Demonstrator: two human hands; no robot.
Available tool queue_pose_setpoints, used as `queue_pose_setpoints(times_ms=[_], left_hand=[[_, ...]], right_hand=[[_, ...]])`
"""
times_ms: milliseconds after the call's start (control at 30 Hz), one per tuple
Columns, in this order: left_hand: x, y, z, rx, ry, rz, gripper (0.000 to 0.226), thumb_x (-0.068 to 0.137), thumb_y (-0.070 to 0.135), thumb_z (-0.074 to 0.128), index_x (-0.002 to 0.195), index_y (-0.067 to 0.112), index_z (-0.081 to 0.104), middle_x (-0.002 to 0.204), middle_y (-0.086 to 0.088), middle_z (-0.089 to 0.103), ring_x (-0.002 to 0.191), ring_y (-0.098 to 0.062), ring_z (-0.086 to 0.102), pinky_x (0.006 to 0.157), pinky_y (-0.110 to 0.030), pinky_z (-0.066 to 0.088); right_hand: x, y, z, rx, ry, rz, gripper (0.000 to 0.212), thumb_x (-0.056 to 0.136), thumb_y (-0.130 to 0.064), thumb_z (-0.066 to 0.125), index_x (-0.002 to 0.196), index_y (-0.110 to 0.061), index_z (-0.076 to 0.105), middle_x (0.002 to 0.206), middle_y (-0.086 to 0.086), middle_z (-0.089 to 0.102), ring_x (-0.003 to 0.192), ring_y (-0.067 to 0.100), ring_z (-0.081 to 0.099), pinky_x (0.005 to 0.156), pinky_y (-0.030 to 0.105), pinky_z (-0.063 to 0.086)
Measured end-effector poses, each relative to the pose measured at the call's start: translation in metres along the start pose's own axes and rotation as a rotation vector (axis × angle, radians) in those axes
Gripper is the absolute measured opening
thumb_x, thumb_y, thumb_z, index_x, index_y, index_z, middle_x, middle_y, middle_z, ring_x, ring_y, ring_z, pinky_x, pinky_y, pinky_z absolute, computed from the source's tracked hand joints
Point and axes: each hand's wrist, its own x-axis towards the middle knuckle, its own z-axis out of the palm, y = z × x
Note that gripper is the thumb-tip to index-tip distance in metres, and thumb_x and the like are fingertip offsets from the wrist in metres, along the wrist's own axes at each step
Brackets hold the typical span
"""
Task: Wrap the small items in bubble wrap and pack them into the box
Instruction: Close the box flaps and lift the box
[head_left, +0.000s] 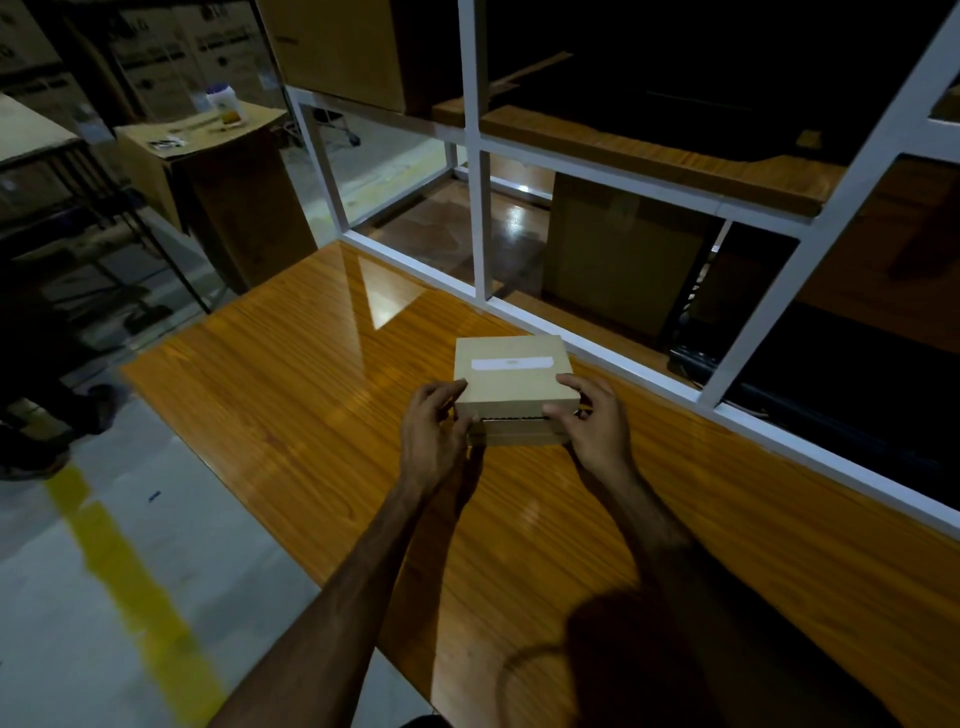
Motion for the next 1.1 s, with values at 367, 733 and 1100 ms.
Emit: queue_pose_setpoints(times_ms=[367,733,1100], left_hand=[[-0.003,0.0,-0.001,0.086,-0.012,0.006,0.044,0.099,0.027,0.073,0.139,0.013,0.066,0.146,-0.011,0.052,0.131,-0.025,0.055,0.096,-0.03,0.057],[-0.011,-0.001,0.002,0.341,-0.129,0.219,0.046,0.096,0.032,0.062,0.137,0.009,0.064,0.154,-0.02,0.046,0.129,-0.038,0.058,0.092,-0.041,0.062],[-0.021,0.0,0.015,0.75,-0.128,0.429,0.058,0.094,0.042,0.065,0.147,0.018,0.058,0.138,-0.024,0.062,0.13,-0.042,0.057,0.104,-0.058,0.051]], right_hand=[[-0.003,0.008,0.004,-0.054,0.044,-0.026,0.04,0.09,-0.018,0.082,0.128,-0.025,0.071,0.134,-0.007,0.047,0.125,0.011,0.045,0.092,0.022,0.053],[-0.016,0.019,0.004,-0.221,0.046,-0.185,0.025,0.098,-0.013,0.071,0.123,-0.013,0.075,0.141,0.002,0.05,0.132,0.015,0.046,0.089,0.016,0.051],[-0.023,0.025,0.008,-0.603,0.088,-0.413,0.035,0.09,-0.011,0.08,0.124,-0.018,0.075,0.133,0.008,0.062,0.127,0.025,0.053,0.1,0.045,0.052]])
